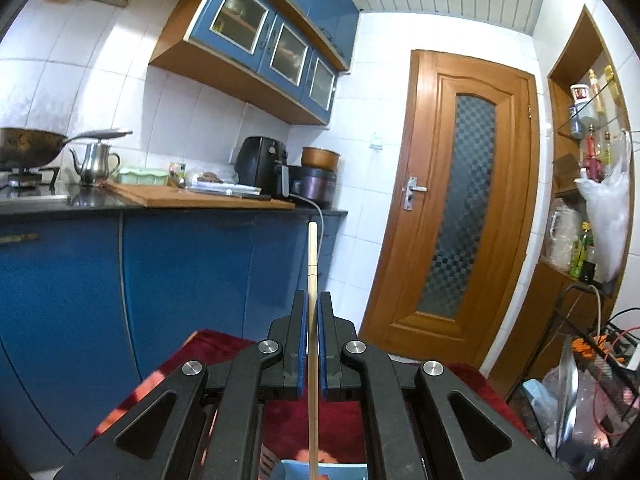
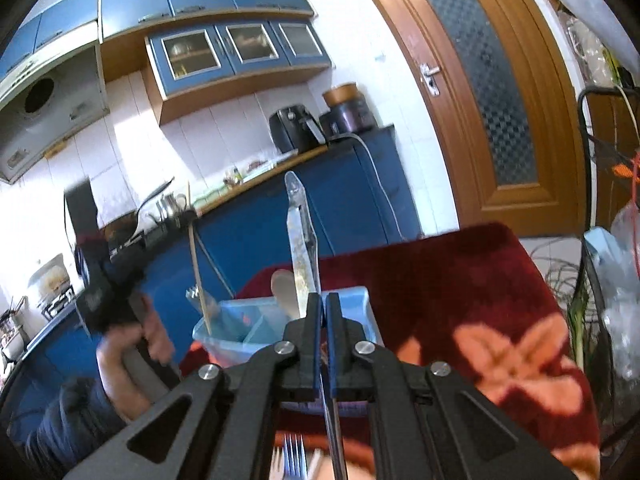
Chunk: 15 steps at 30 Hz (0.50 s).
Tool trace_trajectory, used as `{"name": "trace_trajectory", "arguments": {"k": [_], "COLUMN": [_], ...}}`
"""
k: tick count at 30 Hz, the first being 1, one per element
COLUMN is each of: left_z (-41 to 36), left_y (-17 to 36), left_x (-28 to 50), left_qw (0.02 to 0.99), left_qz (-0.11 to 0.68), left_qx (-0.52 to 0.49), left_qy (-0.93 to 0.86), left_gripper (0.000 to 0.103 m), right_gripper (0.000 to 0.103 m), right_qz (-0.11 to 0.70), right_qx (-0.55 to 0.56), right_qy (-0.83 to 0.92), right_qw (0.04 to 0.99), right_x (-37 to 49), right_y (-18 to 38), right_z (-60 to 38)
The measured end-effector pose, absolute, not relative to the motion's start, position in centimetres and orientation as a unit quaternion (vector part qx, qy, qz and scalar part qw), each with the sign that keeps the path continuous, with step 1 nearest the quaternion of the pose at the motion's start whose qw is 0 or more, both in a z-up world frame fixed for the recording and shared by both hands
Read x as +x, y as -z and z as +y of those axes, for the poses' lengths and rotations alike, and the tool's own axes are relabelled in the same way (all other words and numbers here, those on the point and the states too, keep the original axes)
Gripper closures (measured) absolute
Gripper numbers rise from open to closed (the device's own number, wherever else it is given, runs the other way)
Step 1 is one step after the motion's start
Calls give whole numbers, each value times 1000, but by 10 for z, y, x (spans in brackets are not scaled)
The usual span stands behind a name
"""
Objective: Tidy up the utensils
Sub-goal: 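Lower the chopstick and knife into the blue caddy with both tools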
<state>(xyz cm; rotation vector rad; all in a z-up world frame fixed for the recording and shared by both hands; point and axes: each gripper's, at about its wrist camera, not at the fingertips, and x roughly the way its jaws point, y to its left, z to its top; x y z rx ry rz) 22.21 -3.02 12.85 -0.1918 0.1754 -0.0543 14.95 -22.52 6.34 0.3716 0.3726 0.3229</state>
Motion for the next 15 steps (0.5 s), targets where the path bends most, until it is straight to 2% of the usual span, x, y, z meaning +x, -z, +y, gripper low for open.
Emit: {"name": "trace_trajectory", "arguments": {"k": [9, 15], "left_z": [-32, -31], "left_y": [-100, -93], "left_x": [224, 221], "left_qw": [990, 989], "left_qz": [103, 111], "left_qx": [-92, -90], "left_qy": [37, 44], "left_gripper": [99, 99], "right_gripper": [99, 99], "right_qz": [112, 110], "right_qx": [158, 125], "right_qy": [-123, -116], "right_qw": [973, 979], "right_x": [206, 211], "right_y": [-69, -51], "right_z": [-203, -192]}}
